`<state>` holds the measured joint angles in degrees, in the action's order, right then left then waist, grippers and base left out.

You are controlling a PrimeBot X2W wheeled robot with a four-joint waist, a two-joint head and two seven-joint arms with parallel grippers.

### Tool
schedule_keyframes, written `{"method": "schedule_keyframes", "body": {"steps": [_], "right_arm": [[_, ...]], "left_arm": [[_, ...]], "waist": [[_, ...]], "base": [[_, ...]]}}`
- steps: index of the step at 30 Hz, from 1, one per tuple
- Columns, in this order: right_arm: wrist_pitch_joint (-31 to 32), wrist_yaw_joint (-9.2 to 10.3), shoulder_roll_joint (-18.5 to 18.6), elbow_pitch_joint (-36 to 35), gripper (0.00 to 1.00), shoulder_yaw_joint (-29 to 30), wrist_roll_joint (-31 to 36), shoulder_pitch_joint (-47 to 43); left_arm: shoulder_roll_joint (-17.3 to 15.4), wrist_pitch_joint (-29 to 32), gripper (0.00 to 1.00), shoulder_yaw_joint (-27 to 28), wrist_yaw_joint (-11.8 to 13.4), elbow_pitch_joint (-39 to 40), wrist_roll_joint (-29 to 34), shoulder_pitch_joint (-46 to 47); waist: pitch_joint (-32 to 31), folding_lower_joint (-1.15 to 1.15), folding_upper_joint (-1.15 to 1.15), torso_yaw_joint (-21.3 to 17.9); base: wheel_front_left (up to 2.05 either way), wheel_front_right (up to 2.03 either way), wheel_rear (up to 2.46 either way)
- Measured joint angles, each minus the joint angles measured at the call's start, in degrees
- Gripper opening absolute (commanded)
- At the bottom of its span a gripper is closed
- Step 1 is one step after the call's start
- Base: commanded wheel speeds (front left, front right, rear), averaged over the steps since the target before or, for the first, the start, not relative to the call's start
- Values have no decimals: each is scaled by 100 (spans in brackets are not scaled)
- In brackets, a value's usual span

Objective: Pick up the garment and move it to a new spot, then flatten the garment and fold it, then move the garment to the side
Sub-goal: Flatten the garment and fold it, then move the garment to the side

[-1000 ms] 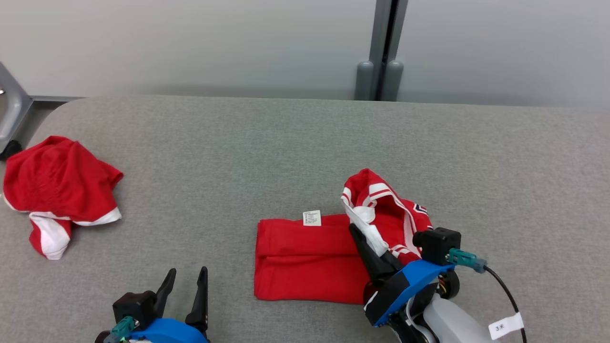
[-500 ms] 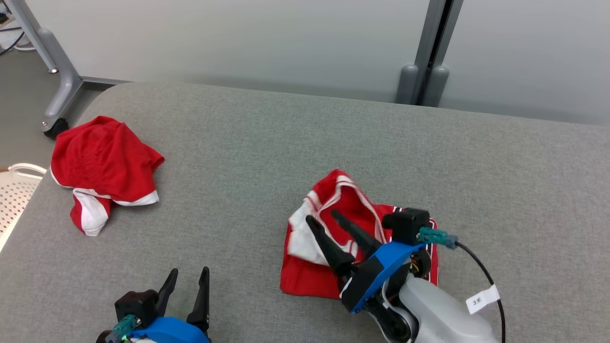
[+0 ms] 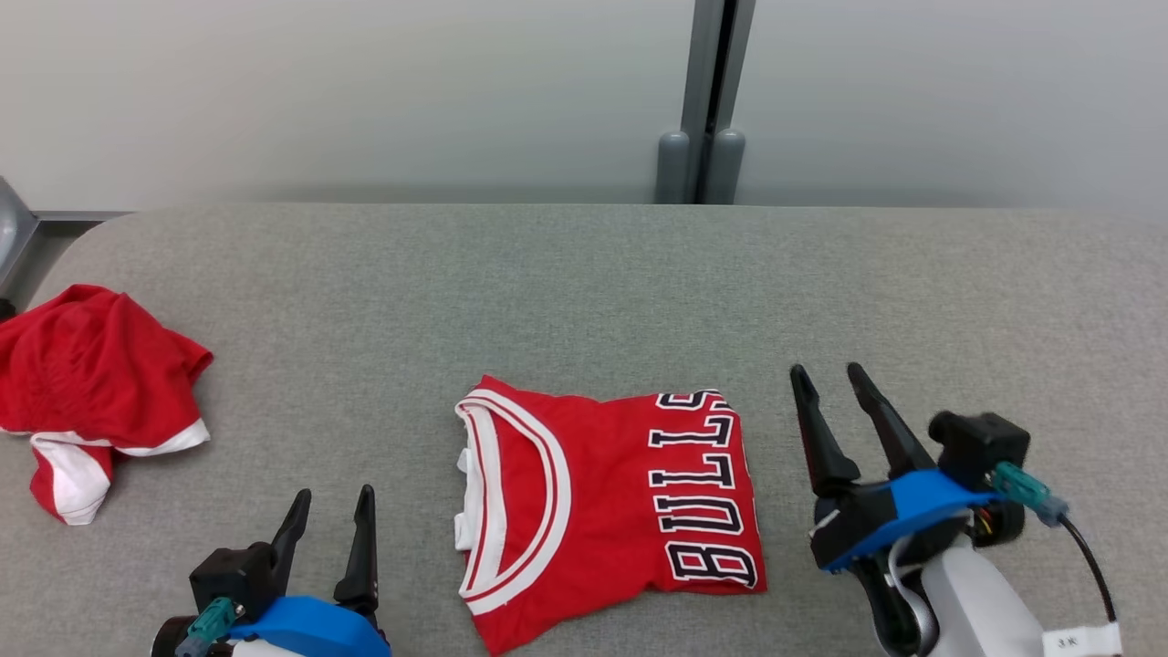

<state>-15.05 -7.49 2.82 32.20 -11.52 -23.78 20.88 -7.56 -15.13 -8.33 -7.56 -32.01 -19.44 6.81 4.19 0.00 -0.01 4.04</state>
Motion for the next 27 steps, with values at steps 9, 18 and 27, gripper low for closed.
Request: {"method": "schedule_keyframes", "body": {"steps": [9, 18, 27], "right_arm": [[1, 0, 8, -327, 100, 858, 827, -1021], [1, 0, 0, -297, 100, 903, 1056, -1468], [0, 0, -1, -144, 100, 842, 1080, -1578]], "left_arm": [[64, 0, 100, 342, 0, 149, 343, -234], [191, 0, 100, 565, 1, 141, 558, -537], [292, 0, 100, 614, 1, 68, 735, -739]], "waist": [[-163, 0, 0, -276], [-419, 0, 0, -392], [-675, -1, 0, -409]], "base": [[0, 0, 0], [0, 0, 0], [0, 0, 0]]}}
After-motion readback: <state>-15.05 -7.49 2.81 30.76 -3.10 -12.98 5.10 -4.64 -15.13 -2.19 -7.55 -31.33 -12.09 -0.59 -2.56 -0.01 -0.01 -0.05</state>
